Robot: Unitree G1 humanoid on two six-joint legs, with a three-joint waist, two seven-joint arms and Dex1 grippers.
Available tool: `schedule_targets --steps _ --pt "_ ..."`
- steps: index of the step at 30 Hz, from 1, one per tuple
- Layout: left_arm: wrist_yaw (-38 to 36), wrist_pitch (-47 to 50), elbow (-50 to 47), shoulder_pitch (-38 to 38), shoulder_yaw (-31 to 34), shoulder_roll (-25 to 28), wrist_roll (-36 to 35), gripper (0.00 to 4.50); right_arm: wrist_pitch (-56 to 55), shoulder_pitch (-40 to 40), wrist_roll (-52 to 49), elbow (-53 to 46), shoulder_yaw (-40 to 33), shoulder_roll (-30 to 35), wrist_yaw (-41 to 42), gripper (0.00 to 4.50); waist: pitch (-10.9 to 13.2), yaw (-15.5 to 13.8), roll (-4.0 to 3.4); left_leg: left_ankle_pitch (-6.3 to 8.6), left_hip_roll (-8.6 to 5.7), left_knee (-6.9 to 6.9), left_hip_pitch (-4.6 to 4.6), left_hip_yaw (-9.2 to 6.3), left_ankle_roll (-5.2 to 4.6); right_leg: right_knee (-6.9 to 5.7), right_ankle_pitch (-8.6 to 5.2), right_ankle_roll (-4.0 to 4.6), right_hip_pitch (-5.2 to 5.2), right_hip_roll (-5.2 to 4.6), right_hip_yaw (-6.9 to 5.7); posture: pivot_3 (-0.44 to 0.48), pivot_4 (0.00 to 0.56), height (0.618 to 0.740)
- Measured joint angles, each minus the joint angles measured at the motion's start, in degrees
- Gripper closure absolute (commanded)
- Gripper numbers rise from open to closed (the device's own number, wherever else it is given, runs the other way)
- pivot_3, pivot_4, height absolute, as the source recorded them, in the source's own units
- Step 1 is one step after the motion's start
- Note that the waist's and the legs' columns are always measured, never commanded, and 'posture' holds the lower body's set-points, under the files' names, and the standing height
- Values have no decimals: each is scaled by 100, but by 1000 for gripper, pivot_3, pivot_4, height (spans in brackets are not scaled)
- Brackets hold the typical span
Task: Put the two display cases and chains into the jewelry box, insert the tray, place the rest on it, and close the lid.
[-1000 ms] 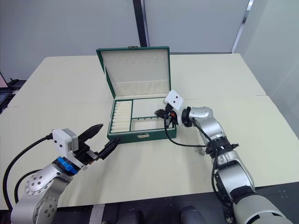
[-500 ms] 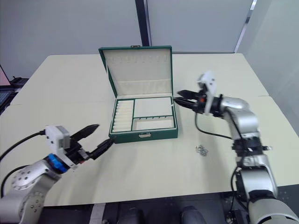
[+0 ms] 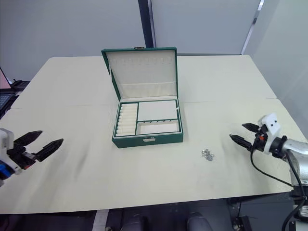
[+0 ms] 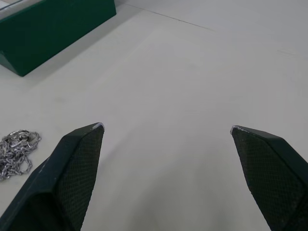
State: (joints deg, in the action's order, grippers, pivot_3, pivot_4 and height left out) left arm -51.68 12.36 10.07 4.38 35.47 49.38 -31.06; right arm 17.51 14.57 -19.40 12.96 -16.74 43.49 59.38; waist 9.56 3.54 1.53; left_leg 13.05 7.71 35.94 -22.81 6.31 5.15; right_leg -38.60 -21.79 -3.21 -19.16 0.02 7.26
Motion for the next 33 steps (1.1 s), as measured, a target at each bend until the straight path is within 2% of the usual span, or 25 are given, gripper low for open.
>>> schedule_targets --steps 9,13,15,21,24,27,33 --pt "-145 -187 251 234 287 41 182 0 -165 -245 -158 91 -220 -8 -208 22 0 -13 0 0 0 1 -1 -1 0 -1 0 0 1 -1 -1 0 150 740" --pt "-144 -115 -133 459 286 -30 181 0 -131 -268 -234 43 -232 -9 -261 22 0 -21 0 0 0 1 -2 0 1 -1 0 0 2 -3 -1 0 150 740" --pt "-155 -6 -472 599 283 -127 152 0 -17 -449 -360 -257 -257 -10 -319 22 0 -25 1 0 0 0 -2 -2 1 -1 0 0 3 -2 -3 0 150 740" --pt "-295 487 -1748 832 70 -192 -199 0 656 -1385 -913 -2134 -251 -106 -474 22 -2 -38 2 0 -1 5 -4 -11 1 -3 0 -1 10 -3 -6 0 150 740" --pt "-370 780 -2398 663 -410 -191 -405 0 857 -1613 -1052 -2808 -164 -209 -637 22 -7 -50 10 0 -2 7 -4 -18 1 -5 0 -1 13 -2 -10 0 150 740" --pt "-488 854 -2786 320 -1240 -210 -350 0 905 -1834 -1072 -3252 37 -428 -851 22 -11 -74 12 0 -4 8 -4 -25 1 -7 0 -1 13 1 -11 0 150 740" --pt "-646 826 -3096 -490 -2734 -693 -145 0 574 -2161 -599 -3236 589 -722 -1095 22 -12 -117 10 0 -8 12 -4 -21 1 -8 0 -1 11 1 -3 0 150 740"
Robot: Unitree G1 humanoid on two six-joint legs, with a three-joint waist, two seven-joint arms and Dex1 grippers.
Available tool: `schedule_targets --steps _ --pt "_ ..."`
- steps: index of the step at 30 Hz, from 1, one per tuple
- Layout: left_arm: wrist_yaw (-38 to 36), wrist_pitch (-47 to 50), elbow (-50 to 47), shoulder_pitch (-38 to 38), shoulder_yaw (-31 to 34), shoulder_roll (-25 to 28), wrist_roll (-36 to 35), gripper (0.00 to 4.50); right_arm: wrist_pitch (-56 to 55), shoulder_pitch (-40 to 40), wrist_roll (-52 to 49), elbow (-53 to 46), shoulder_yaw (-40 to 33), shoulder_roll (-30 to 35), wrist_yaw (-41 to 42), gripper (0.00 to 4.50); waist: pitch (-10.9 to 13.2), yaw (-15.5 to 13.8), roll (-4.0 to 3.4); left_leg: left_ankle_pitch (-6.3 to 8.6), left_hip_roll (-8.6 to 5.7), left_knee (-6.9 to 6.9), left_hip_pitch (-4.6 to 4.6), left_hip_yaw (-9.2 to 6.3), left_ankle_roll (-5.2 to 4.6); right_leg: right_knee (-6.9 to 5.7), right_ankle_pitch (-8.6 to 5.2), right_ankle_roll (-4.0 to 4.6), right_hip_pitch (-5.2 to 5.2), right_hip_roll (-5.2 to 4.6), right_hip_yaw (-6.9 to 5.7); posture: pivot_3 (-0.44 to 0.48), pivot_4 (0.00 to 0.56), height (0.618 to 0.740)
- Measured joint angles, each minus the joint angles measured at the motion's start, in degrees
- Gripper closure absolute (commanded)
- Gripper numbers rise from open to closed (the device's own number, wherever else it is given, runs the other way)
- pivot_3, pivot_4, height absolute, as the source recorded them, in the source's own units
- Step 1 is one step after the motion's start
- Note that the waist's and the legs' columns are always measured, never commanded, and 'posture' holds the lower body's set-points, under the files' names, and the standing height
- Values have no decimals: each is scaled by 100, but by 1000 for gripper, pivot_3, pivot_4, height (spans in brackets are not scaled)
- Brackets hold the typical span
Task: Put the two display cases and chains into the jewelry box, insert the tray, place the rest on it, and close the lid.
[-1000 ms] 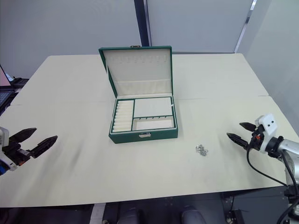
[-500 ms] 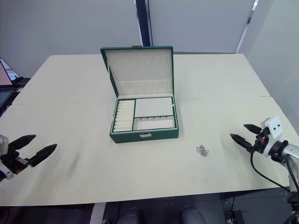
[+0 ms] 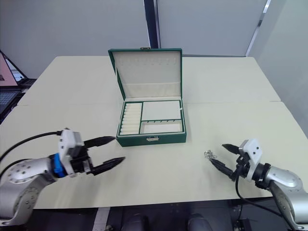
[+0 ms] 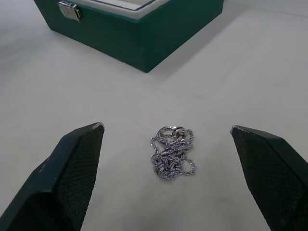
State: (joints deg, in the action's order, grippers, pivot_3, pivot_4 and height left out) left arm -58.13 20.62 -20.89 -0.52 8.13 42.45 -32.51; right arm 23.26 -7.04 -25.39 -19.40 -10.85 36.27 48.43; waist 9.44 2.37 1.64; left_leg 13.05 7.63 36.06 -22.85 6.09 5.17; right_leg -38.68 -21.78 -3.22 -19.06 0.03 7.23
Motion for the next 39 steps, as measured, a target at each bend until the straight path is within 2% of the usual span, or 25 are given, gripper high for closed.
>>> schedule_targets --steps 3,9,20,38,39 --pt "-153 -126 -26 -346 -672 -254 175 0 -129 -8 300 176 212 -16 -132 22 -1 -6 1 -1 1 1 1 -1 0 -3 0 0 -1 3 1 0 150 740" --pt "-359 -273 -22 -713 -1145 -408 355 0 -225 117 724 361 551 -206 -500 22 -3 -6 -2 -1 1 2 3 -1 0 -5 0 0 -1 4 3 0 150 740" --pt "-380 -379 124 -867 -1376 -588 506 0 -440 204 1289 394 941 -304 -865 22 -44 -13 18 -1 2 6 10 -4 0 -14 0 0 3 7 3 0 150 740" --pt "-395 -453 298 -970 -1484 -779 627 0 -309 378 1454 464 1210 -447 -1008 22 -83 2 43 0 7 2 41 -10 -1 -10 0 1 36 13 3 0 150 740" --pt "-396 -464 298 -970 -1494 -779 627 0 -283 378 1461 460 1215 -447 -1008 190 -84 2 44 0 7 2 41 -10 -1 -10 0 1 37 13 3 0 150 740"
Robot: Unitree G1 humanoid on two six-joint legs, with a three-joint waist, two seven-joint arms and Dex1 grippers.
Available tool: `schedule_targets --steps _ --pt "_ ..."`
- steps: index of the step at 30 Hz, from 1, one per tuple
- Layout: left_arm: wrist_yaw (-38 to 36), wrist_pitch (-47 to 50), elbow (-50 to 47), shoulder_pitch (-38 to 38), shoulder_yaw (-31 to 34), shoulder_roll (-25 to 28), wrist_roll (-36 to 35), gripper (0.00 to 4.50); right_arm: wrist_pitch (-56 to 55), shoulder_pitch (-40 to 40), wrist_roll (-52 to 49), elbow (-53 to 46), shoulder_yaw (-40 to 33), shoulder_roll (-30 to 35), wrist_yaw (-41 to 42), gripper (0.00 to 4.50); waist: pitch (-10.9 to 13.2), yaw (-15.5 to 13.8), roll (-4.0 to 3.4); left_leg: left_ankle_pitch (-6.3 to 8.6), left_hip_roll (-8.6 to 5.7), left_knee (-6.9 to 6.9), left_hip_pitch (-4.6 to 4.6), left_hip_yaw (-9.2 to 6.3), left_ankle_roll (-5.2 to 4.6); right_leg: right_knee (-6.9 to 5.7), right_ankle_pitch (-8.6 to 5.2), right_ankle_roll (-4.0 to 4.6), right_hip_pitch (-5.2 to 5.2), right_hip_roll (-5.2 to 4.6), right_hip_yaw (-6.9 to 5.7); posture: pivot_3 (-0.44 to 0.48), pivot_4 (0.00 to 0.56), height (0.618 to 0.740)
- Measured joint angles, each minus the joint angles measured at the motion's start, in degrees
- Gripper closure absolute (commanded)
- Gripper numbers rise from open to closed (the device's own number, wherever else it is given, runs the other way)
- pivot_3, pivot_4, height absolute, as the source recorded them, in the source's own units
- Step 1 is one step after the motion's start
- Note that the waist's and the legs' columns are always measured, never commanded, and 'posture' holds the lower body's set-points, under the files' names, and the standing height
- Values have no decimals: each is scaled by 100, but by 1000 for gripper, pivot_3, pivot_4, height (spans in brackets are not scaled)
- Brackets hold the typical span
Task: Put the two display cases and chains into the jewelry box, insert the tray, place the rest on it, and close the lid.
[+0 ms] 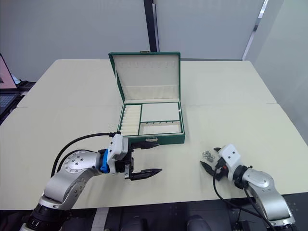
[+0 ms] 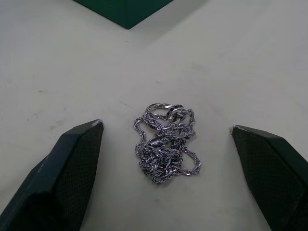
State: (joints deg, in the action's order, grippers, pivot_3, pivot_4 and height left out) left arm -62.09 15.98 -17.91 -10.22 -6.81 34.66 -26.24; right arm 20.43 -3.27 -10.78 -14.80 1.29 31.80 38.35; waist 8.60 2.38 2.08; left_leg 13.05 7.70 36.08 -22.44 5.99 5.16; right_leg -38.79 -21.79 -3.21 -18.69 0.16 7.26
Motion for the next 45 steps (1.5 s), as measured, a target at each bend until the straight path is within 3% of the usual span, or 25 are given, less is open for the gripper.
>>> schedule_targets --steps 8,16,24,37,45 --pt "19 -19 0 1 -20 -53 1 0 95 -66 40 -81 59 1 25 2092 -16 -21 9 1 -1 0 5 -14 0 16 0 0 20 0 -10 0 150 740" --pt "69 -19 5 -1 -23 -132 6 0 140 -110 23 -124 56 3 84 3050 -20 -49 14 2 -5 0 11 -34 -1 27 0 0 42 0 -18 0 150 740" --pt "151 -19 53 -74 -24 -238 37 0 246 -37 -5 -103 -14 43 76 4310 -20 -58 13 3 -6 0 9 -40 -1 31 0 0 44 0 -21 0 150 740" --pt "301 3 53 -81 -26 -358 47 0 891 66 -809 -296 -242 171 389 4363 -13 -65 2 3 -8 -2 -2 -47 1 45 0 0 45 0 -24 0 150 740" --pt "685 145 -126 86 239 -372 -125 0 1799 1083 -1755 -917 -566 413 523 4368 7 -62 -30 3 -10 -4 -22 -65 1 68 0 0 44 3 -26 0 150 740"
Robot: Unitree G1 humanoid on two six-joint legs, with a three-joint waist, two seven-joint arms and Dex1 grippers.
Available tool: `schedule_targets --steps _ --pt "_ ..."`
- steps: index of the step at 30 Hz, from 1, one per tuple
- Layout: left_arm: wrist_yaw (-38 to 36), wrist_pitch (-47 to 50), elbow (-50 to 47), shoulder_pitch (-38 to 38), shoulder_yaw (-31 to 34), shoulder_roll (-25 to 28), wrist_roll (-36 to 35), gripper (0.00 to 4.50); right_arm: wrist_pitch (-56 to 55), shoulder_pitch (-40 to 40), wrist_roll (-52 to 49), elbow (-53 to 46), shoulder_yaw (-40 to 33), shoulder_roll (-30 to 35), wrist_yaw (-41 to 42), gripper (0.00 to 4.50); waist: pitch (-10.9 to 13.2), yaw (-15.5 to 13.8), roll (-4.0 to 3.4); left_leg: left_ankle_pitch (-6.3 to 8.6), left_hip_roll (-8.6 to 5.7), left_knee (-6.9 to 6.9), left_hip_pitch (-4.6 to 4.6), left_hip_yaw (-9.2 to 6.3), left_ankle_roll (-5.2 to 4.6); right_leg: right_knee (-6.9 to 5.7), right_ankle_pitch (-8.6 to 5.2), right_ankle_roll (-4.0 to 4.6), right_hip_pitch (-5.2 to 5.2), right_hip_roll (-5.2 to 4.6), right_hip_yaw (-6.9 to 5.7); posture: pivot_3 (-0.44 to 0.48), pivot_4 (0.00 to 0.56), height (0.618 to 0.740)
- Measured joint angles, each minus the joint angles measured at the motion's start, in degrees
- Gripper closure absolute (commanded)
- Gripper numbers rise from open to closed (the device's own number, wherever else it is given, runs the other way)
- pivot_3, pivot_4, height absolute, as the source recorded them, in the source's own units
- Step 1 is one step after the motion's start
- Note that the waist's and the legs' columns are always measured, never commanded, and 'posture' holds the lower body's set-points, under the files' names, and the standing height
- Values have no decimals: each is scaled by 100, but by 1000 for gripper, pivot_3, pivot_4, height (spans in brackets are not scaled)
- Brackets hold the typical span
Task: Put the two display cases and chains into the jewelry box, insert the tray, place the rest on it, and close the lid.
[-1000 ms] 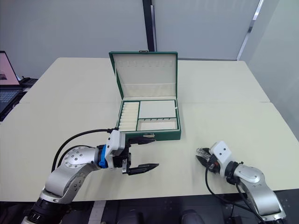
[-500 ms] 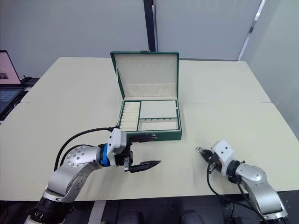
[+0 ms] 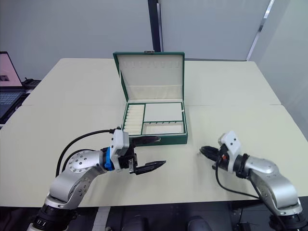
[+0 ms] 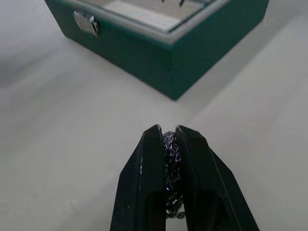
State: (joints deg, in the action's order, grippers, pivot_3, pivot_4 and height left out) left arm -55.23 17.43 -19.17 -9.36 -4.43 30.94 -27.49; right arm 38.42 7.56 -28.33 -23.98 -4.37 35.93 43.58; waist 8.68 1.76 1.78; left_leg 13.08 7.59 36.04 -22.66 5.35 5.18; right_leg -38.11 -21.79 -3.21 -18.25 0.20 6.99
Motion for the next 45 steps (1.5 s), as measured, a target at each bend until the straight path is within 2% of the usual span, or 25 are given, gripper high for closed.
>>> schedule_targets --steps 6,12,17,26,36,45 --pt "389 220 -370 373 395 34 -178 0 398 615 -370 -137 20 118 85 4368 6 -8 -5 1 -1 -1 -16 -7 1 14 0 0 -5 0 -1 0 150 740" --pt "894 340 -783 979 837 -2 -323 0 492 1767 -525 65 345 180 444 4368 9 6 -11 1 -1 0 -13 -14 1 11 0 0 -3 2 -3 0 150 740" --pt "1526 396 -1132 1524 1254 -369 -587 0 223 2631 -390 717 844 50 942 4368 12 6 -11 1 0 -1 -14 -15 1 13 0 1 -4 1 -4 0 150 740" --pt "2215 335 -1789 2255 1638 -600 -637 0 -878 3924 372 2518 1623 -657 1667 4368 18 7 -19 0 1 0 -12 -9 2 13 1 2 -6 0 -3 0 150 740" --pt "2423 281 -1928 2327 1752 -621 -639 0 -1728 4376 1030 3956 1968 -1346 2152 4368 21 13 -25 0 2 0 -10 -3 3 11 1 2 -8 0 -2 0 150 740" --pt "2486 226 -1928 2278 1755 -639 -648 0 -2055 4543 1337 4439 1981 -1621 2309 4368 24 13 -29 -1 4 0 -8 -1 3 10 1 2 -8 1 -2 0 150 740"
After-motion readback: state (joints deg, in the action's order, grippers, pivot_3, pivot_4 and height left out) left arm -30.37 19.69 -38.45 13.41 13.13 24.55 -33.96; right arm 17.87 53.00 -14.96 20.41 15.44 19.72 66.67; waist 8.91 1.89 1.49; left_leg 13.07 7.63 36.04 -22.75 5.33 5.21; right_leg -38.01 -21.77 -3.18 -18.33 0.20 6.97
